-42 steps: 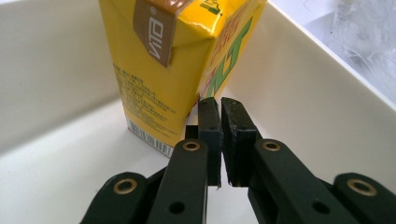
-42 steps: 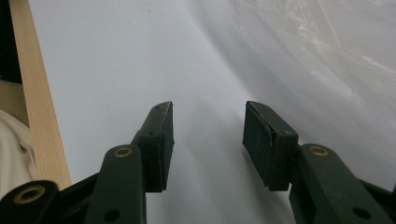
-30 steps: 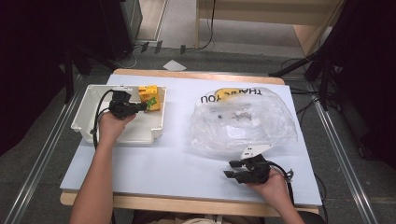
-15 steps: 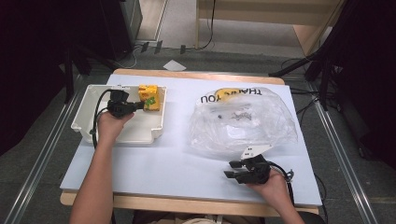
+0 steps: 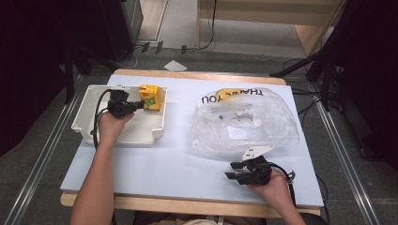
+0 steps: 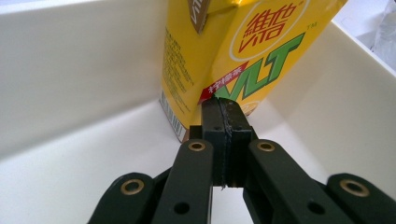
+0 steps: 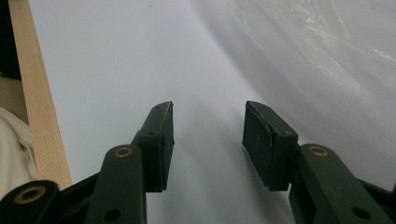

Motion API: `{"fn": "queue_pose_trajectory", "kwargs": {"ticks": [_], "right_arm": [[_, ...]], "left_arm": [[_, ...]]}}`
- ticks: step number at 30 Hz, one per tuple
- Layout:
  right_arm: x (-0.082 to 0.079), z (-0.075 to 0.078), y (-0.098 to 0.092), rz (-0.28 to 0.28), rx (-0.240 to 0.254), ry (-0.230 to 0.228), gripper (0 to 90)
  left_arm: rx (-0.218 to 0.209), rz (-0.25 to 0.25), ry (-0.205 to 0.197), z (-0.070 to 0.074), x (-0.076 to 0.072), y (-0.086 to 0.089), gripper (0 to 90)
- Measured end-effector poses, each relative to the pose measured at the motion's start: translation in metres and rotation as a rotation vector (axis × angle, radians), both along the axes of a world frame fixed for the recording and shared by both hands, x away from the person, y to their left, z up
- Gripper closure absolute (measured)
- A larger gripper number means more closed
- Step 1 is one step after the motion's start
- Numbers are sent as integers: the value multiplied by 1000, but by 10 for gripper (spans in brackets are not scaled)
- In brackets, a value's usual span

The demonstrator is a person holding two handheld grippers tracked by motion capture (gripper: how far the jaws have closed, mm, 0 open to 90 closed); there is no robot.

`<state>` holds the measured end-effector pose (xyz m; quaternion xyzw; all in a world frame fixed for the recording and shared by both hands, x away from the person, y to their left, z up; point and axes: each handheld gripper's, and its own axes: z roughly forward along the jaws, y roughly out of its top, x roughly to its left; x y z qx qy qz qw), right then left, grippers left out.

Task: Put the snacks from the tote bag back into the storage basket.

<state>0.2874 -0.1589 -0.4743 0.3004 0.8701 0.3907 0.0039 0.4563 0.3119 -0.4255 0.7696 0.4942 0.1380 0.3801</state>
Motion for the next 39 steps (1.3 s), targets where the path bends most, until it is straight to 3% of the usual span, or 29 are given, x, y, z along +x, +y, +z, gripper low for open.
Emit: {"fn": "queue_pose_trajectory", "kwargs": {"ticks": [14,23,28,33,39], "right_arm": [[0,-1,1,5,-2,2,546],[-1,-1,1,5,-3,2,546],[-1,0,0,4,-4,1,546],[0,0,0,5,-1,2,546],[1,0,1,12,-2,-5,546]], "left_arm": [[-9,16,-2,-1,1,4,900],[-43,47,-29,12,-6,15,892],[-51,50,-12,15,-7,14,866],[-72,28,3,18,-7,10,764],[-66,11,17,20,-9,6,639]]}}
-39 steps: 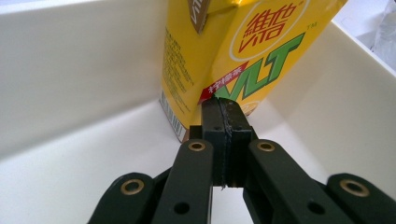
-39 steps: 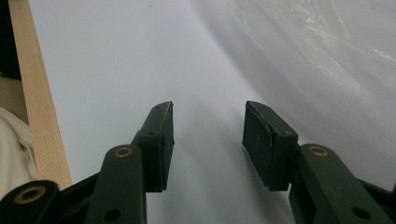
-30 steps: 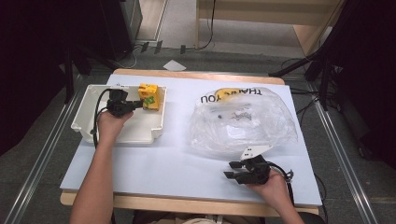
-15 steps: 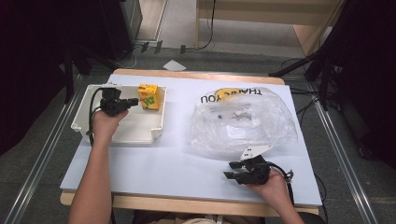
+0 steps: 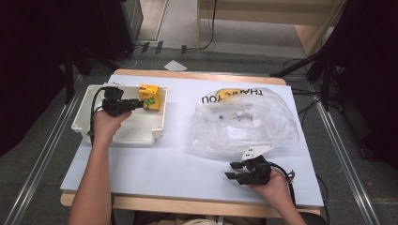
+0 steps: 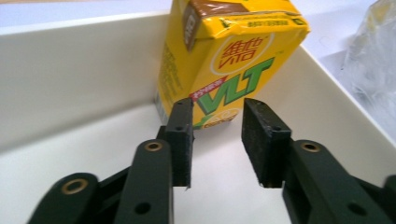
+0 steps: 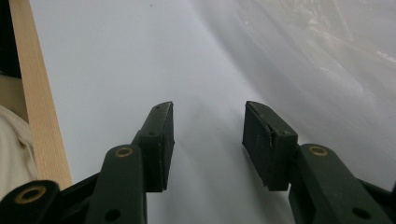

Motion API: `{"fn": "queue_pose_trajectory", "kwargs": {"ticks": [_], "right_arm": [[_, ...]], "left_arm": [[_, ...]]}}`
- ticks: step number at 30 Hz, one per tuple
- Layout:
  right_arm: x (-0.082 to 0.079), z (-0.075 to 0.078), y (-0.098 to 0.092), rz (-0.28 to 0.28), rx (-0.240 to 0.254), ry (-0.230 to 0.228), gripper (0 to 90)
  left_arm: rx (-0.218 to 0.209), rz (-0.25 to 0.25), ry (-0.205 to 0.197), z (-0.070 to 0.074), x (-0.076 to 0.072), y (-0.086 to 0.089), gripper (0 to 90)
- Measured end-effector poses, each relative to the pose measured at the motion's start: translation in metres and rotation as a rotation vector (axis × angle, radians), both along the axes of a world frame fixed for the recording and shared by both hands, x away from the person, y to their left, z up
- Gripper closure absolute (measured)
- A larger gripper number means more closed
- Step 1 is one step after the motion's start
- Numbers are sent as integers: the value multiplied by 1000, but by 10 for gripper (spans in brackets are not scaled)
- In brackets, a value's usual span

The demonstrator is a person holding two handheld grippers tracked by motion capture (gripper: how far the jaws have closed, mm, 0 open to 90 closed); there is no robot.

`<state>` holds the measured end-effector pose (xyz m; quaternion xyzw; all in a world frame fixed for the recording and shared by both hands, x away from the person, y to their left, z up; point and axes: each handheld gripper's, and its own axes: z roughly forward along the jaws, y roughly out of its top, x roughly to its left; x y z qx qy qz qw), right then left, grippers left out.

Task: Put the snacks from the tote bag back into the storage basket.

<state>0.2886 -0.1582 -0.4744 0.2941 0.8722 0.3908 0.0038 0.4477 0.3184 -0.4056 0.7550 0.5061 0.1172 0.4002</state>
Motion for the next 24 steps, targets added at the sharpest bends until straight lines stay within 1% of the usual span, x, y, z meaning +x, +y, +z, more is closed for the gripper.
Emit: {"fn": "queue_pose_trajectory", "kwargs": {"ticks": [4,5,8,9,12,14,15,17,19,21,22,24], "right_arm": [[1,0,1,-2,0,4,546],[0,0,1,-1,-1,9,546],[0,0,2,5,-7,5,546],[1,0,2,8,-6,1,546],[1,0,2,8,-7,2,546],[2,0,2,7,-3,-2,546],[2,1,2,3,-2,3,546],[4,1,3,14,-5,-3,546],[4,1,4,14,-5,4,546],[5,1,5,21,-6,1,546],[5,1,5,22,-7,0,546],[5,1,4,23,-5,-1,546]], "left_arm": [[-5,-2,-10,3,-2,-3,551],[-10,-5,-6,4,-2,-3,522],[-16,-14,-8,6,-3,-6,486],[-16,-11,-10,7,-4,-7,482],[-16,-24,-8,9,-5,-11,467],[-1,-31,-10,11,-6,-14,463],[5,-37,-8,12,-7,-16,460],[15,-40,-10,14,-9,-19,456],[20,-48,-21,18,-12,-22,455],[14,-51,-30,21,-14,-24,455],[4,-50,-32,23,-15,-26,455],[4,-62,-25,26,-15,-29,454]]}}
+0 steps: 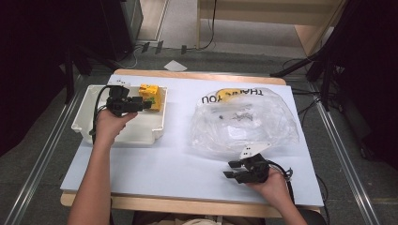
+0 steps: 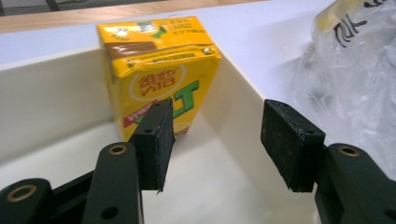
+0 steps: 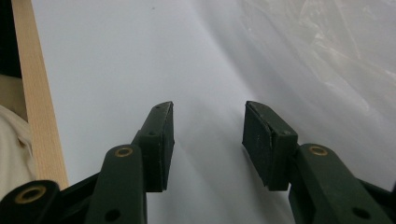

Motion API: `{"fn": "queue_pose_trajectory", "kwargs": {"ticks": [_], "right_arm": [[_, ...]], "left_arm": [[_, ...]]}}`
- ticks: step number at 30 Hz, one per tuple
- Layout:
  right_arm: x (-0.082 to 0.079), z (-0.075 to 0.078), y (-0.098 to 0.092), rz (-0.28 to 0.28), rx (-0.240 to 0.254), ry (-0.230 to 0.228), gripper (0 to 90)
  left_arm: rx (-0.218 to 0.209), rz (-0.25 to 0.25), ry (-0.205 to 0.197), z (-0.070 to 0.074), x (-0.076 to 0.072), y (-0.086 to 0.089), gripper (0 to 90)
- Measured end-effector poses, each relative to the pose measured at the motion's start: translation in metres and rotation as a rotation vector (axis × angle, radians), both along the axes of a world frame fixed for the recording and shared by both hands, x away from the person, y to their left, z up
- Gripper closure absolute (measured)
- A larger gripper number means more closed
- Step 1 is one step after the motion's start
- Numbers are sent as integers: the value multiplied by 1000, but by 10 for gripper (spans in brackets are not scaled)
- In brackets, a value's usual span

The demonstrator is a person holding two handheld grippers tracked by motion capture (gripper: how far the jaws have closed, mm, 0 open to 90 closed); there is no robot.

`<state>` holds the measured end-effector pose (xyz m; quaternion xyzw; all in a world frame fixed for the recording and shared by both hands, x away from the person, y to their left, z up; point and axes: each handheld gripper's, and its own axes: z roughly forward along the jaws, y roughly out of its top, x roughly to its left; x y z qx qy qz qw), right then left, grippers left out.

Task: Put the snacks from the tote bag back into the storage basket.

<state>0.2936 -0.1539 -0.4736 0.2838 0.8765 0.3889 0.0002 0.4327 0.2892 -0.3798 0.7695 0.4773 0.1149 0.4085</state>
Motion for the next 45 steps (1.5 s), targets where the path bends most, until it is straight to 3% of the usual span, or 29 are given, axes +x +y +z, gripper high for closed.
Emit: {"fn": "queue_pose_trajectory", "kwargs": {"ticks": [24,30,41,45], "right_arm": [[0,2,-1,-4,3,-5,546],[0,2,-2,-6,4,-3,546],[0,3,-4,-12,10,-3,546],[0,3,-5,-10,14,-8,546]], "left_arm": [[32,-177,-11,19,-16,-64,438],[41,-204,21,19,-19,-77,429],[78,-299,11,16,-34,-117,434],[69,-346,8,15,-40,-133,433]]}}
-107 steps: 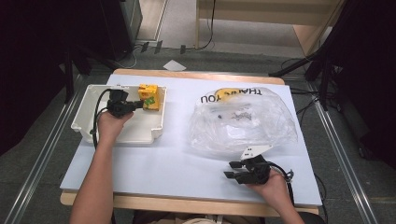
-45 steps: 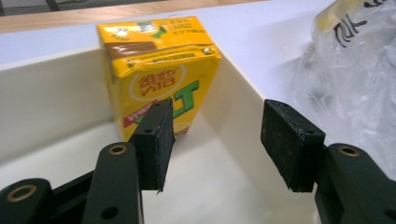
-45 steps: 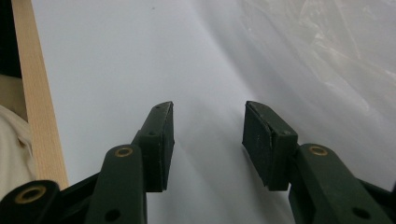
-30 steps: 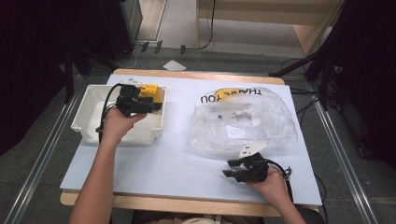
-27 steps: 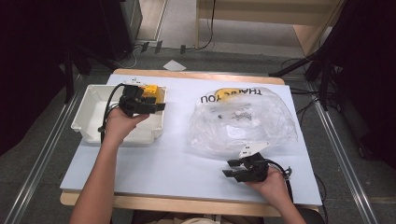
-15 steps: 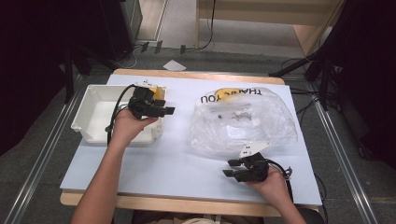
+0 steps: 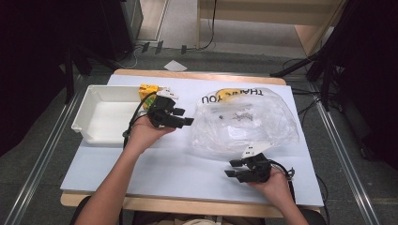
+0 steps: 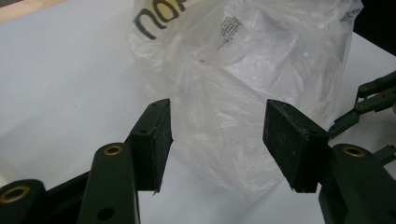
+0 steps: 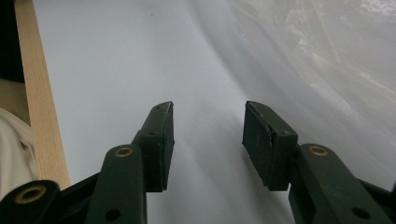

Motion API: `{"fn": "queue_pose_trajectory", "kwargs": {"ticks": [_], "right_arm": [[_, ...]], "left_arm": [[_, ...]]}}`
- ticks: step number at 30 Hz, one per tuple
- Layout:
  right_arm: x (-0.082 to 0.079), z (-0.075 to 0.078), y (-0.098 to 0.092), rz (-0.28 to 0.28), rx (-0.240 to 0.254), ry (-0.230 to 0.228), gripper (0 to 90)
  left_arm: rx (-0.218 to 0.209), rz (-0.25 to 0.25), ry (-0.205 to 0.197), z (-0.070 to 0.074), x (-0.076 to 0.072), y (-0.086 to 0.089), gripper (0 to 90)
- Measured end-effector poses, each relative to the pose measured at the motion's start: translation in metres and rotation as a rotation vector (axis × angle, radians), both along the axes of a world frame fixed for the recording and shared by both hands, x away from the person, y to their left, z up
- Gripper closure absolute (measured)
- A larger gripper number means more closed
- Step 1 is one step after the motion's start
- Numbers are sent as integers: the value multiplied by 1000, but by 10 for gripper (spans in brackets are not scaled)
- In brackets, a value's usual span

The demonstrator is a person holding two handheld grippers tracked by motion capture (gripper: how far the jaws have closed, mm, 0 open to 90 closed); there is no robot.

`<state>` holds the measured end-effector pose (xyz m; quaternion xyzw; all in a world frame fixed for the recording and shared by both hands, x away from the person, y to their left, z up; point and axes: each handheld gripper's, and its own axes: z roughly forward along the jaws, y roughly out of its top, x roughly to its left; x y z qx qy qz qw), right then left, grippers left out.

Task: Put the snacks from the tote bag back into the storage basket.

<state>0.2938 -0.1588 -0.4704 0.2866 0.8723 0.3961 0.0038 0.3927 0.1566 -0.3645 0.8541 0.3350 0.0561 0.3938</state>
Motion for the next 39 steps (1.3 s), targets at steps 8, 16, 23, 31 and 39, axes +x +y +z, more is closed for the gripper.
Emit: {"fn": "queue_pose_trajectory", "kwargs": {"ticks": [8,16,23,31,39], "right_arm": [[0,1,-3,-4,17,2,546],[0,1,-3,-4,20,2,546],[0,2,-4,-6,24,-2,546],[0,2,-4,-8,25,1,545],[0,2,-6,-12,25,4,545]], "left_arm": [[-11,-49,-2,-4,-15,-19,433],[26,-93,-11,-18,-32,-30,433],[-1,-114,-24,-23,-44,-33,433],[-1,-136,-30,-30,-50,-38,440],[-4,-167,-23,-42,-58,-42,442]]}}
